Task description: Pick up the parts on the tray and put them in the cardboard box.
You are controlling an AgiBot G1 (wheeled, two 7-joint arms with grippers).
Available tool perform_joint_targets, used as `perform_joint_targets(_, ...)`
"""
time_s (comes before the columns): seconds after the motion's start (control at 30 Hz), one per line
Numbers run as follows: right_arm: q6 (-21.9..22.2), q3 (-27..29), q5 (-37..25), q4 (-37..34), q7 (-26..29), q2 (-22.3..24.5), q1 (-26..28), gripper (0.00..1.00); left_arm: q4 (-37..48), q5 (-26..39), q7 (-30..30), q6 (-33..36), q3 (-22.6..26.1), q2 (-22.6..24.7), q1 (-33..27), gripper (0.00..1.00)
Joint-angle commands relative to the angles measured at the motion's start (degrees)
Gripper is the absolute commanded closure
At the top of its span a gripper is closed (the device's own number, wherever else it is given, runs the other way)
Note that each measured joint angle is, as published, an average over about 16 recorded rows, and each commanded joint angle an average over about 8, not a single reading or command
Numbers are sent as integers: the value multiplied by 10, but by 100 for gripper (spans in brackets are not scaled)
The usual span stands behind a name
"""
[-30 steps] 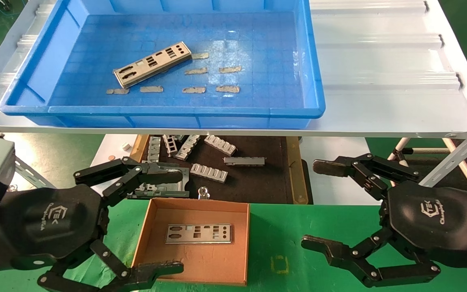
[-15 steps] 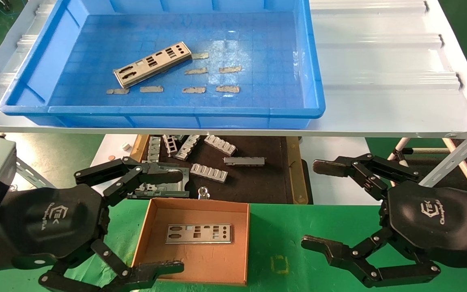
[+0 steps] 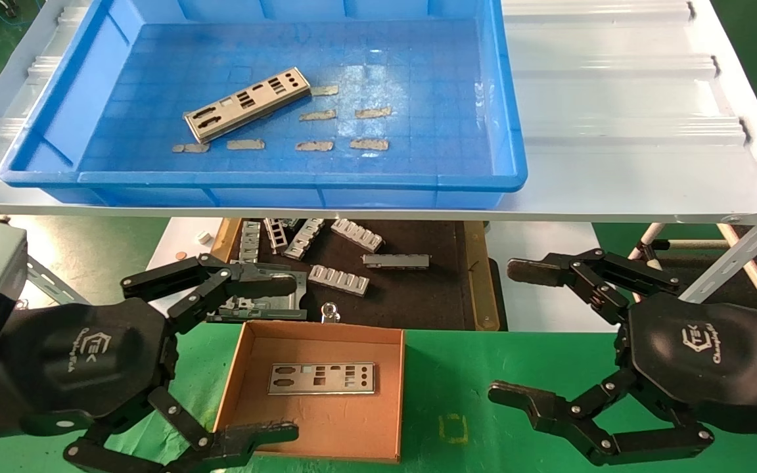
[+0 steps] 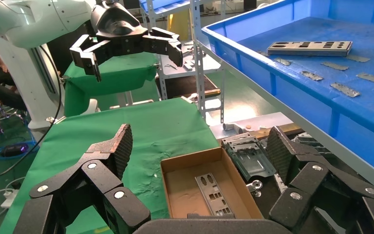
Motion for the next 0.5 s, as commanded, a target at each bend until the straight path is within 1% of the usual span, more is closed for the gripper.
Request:
perform_joint_targets(0.03, 0, 0, 0, 0, 0, 0, 0, 0, 0, 0, 0, 0, 0, 0, 0, 0)
perform_joint_targets(0.5, 0, 0, 0, 0, 0, 0, 0, 0, 0, 0, 0, 0, 0, 0, 0, 0)
